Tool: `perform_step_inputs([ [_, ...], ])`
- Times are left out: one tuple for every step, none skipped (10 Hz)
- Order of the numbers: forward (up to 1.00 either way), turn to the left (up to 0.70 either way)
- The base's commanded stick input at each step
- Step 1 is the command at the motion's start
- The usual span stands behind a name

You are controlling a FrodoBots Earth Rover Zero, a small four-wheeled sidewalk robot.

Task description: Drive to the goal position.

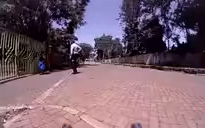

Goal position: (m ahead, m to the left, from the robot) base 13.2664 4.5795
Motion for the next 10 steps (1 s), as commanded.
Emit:
perform_step_inputs([
  [0.70,0.00],
  [0.70,-0.05],
  [0.70,-0.11],
  [0.70,-0.35],
  [0.70,-0.35],
  [0.70,0.00],
  [0.70,0.00],
  [0.70,0.00],
  [0.70,0.00],
  [0.70,0.00],
])
